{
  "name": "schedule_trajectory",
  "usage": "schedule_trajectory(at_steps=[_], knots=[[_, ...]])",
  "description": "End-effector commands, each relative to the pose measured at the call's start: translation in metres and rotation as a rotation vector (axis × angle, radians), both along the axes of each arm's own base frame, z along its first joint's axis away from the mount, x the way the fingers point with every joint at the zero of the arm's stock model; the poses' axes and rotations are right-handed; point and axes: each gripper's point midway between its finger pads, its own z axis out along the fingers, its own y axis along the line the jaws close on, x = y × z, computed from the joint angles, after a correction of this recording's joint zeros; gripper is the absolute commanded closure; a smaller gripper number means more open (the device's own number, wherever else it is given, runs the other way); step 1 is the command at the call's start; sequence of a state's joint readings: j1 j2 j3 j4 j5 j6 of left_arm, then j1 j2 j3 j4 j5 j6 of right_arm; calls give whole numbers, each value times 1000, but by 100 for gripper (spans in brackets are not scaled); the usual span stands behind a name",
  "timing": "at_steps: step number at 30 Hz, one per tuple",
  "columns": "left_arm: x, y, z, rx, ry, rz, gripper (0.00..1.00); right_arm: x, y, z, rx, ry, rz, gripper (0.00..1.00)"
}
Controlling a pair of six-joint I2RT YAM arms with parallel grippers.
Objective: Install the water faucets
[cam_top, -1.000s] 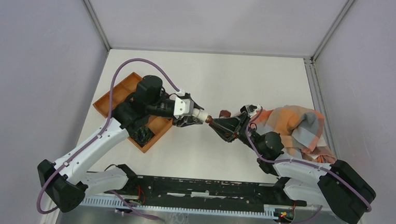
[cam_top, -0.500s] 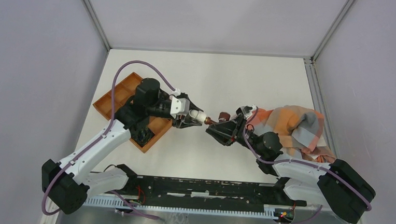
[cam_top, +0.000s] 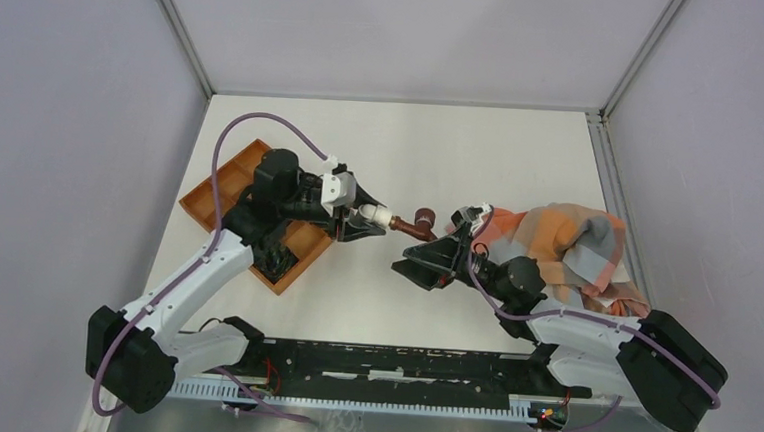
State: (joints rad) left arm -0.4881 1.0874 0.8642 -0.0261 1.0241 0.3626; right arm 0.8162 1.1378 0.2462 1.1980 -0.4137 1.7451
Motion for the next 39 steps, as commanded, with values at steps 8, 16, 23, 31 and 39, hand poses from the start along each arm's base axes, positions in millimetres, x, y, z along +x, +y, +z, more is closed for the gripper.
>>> schedule_trajectory(at_steps=[8,16,23,31,39], knots=[[4,7,28,-79,88,4,98,1,-27,-11,-136,-233,-106,2],[8,4,42,-91,387,35,98,54,-90,19,-742,-958,-556,3],[6,2,58,-138,513,60,98,42,-118,46,-774,-1469,-759,4],[-2,1,65,-143,689,58,98,38,-93,38,-730,-1690,-665,2],[-10,4,65,-145,681,49,98,42,-64,48,-651,-1700,-542,2]])
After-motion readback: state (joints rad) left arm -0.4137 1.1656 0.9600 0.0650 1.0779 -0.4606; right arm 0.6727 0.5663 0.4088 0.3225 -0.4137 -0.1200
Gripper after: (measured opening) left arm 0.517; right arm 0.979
